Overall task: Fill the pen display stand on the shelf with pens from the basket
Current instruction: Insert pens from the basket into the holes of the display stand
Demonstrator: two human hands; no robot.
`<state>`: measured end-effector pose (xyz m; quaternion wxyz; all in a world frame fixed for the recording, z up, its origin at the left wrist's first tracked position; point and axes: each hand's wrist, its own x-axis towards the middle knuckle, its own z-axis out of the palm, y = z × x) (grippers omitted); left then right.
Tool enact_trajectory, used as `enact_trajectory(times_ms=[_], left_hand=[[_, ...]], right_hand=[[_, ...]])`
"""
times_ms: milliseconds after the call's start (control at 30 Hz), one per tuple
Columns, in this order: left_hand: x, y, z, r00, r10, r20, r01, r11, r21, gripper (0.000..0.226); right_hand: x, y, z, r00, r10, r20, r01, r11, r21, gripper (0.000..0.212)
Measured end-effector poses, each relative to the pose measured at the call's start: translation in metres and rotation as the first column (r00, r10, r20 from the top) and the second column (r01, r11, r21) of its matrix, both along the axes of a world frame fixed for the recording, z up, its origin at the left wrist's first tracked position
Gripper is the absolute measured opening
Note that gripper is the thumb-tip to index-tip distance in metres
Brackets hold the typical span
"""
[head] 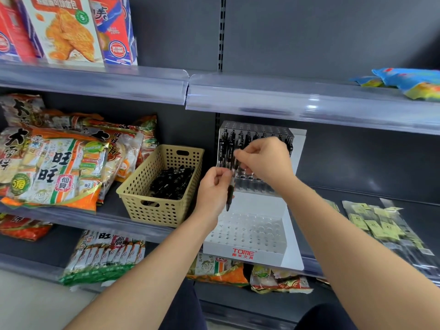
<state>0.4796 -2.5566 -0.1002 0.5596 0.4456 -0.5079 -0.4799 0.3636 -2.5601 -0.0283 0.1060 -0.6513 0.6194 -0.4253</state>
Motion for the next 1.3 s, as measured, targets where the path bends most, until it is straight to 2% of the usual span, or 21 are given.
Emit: enact_trajectory(times_ms=[167,267,533,733,1033,1300], left_hand=[[0.006,-0.004,-0.006,0.997,0.055,0.062,-0.057,0.998,0.024,0.016],[0.008,-0.005,-0.01,0.991,0.066,0.118,-0.07,0.997,0.03,0.018],[0.018,-0.009,-0.021,0.937,0.125,0.326,-0.125,0.992,-0.021,0.023],[0.023,-0.01,-0.024,0.897,0.147,0.417,-0.131,0.989,-0.066,0.019],[0.025,-0.01,-0.022,0.88,0.148,0.452,-0.123,0.989,-0.083,0.012],[0.027,-0.01,-0.022,0.875,0.141,0.463,-0.109,0.99,-0.094,0.01]], right_hand=[[-0.011,0.001,0.023,0.996,-0.085,0.001,0.084,0.985,-0.154,0.031],[-0.012,0.007,0.028,0.984,-0.167,-0.063,0.149,0.963,-0.224,0.028],[-0.007,0.004,0.018,0.981,-0.193,-0.021,0.177,0.937,-0.3,0.026],[-0.005,-0.003,0.01,0.98,-0.195,-0.036,0.179,0.945,-0.273,0.026],[-0.005,-0.01,-0.008,0.948,-0.207,-0.24,0.182,0.976,-0.123,0.032],[-0.005,-0.014,-0.011,0.941,-0.21,-0.265,0.197,0.978,-0.073,0.033]])
